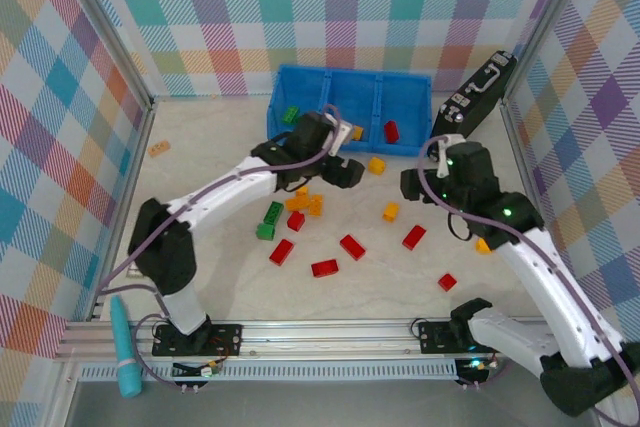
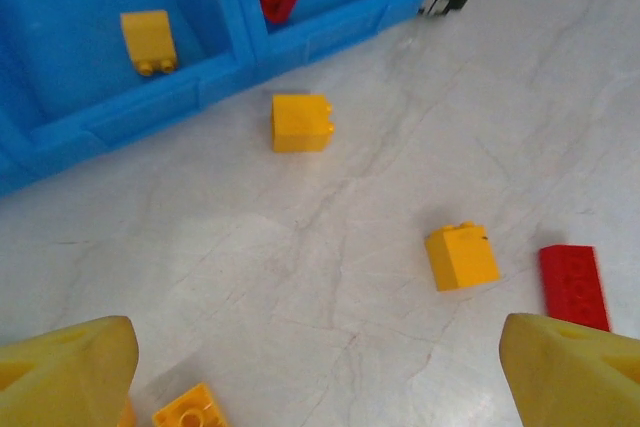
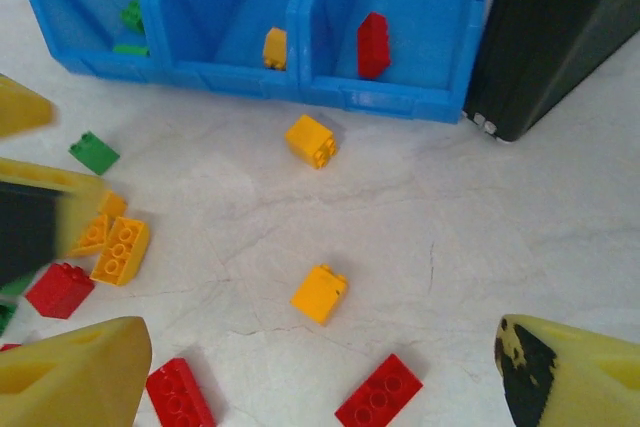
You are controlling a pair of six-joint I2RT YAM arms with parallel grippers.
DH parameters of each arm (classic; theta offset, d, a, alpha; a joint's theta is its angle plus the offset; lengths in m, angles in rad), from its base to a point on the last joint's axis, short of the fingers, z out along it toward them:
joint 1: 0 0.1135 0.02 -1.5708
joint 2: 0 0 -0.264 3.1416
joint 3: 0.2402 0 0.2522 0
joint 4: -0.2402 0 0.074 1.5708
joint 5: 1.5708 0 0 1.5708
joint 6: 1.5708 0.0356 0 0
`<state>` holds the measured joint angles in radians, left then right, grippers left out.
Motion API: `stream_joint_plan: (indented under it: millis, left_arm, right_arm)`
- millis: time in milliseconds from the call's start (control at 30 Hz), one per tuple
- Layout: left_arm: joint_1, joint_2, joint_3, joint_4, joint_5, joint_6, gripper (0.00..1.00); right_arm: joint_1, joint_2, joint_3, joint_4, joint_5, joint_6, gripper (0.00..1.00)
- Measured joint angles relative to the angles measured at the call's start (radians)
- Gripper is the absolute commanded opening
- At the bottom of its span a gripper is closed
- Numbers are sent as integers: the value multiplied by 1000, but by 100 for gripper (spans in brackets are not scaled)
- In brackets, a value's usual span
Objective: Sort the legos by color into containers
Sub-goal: Pick up the lego from the top-center of the table.
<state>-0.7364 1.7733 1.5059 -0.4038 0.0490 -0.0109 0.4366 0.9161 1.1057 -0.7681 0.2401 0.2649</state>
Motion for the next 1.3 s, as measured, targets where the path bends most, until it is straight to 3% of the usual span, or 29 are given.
stream_joint_plan:
  millis: [100,433,533,800,1100,1300]
  left_arm:
    - [-42,101,50,12,-49,-1,100]
    - [-68,399,293,21,-96,-31,100]
    - [-68,467,357,19,-122,-44,100]
    - [-68,626,542,6,-172,-61,99]
    - [-48,740,681,-16,-181,-117,90]
    - [-27,805,759,-43,-154,-149,76]
  right_arm:
    - [-8,-66,-6,-46,-29,57,90]
    - [-8,-242,-261,-177,-172,326,94]
    - [-8,-282,-269,-193,-206,348,99]
    - [-8,-377,-269,-253,-287,360,99]
    - [-8,-407,-257,-303,-286,378,99]
    - [-8,-356,-248,-293,-287,371,99]
